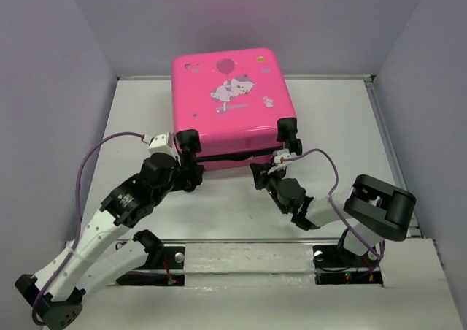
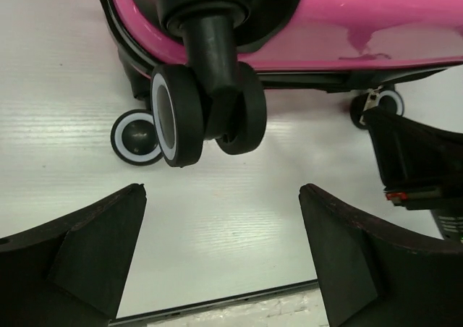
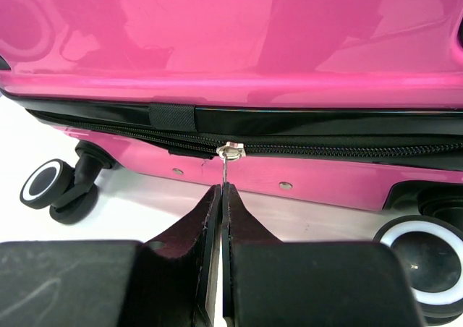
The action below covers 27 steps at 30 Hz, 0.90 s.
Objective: Pack the luggage
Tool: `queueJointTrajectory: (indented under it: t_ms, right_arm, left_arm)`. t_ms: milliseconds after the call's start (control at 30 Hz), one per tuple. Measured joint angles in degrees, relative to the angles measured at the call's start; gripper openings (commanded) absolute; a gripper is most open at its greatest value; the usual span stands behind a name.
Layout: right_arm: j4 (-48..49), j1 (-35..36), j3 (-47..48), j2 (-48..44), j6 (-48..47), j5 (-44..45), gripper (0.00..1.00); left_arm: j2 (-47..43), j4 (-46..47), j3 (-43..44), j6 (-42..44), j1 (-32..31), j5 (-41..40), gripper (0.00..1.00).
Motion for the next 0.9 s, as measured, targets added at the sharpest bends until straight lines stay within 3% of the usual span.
queueJointTrajectory:
  t_ms: [400, 600, 700, 733, 833, 900]
  right_arm:
    - [-0.2, -0.2, 0.0, 0.0, 0.4, -0.6, 0.07]
    - [-0.2, -0.2, 0.0, 0.0, 0.4, -0.7, 0.07]
    - [-0.3, -0.2, 0.0, 0.0, 0.4, -0.8, 0.07]
    - [-0.4, -0.2, 0.0, 0.0, 0.4, -0.8, 0.07]
    - [-1.0, -0.2, 0.0, -0.4, 0.4, -0.8, 0.07]
    - [-1.4, -0.5, 0.0, -0.8, 0.4, -1.1, 0.07]
  left_arm:
    - [5.1, 3.8, -0.4, 0.0, 0.0, -0.2, 0.99]
    - [8.1, 6.0, -0.4, 0.7, 0.3, -0.6, 0.90]
    - [8.7, 6.8, -0.4, 1.1, 0.4, -0.6, 0.67]
    - [8.8, 7.1, -0.4, 1.3, 0.5, -0.6, 0.46]
    - [8.8, 6.8, -0.4, 1.6, 0.9, -1.1, 0.13]
    - [8.7, 6.7, -0.6, 1.7, 1.1, -1.4, 0.06]
